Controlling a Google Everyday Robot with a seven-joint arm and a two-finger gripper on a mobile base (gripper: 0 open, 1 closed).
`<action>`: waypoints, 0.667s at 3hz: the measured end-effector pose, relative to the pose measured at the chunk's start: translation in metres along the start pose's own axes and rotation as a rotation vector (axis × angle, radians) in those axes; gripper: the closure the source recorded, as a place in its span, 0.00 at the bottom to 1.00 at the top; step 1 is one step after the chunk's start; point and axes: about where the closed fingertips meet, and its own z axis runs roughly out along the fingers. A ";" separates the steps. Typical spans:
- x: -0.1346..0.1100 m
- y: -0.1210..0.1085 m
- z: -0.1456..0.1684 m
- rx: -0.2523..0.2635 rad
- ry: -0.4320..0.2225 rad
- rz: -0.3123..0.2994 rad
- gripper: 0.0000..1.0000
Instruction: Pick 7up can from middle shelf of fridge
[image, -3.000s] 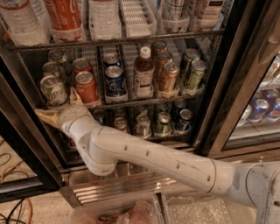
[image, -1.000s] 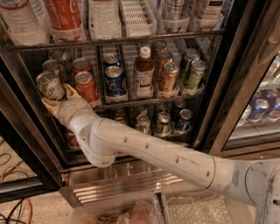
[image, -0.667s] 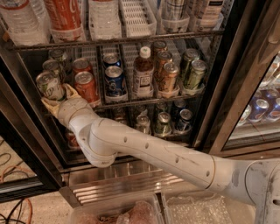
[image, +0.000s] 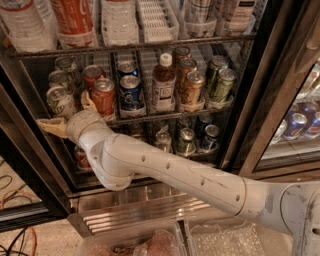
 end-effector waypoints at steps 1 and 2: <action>0.001 0.000 0.000 0.000 0.001 0.001 0.00; 0.001 0.000 0.000 -0.001 0.003 0.002 0.19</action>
Offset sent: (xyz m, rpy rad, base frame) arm 0.0008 -0.0006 -0.0053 -0.0072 0.0144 0.0031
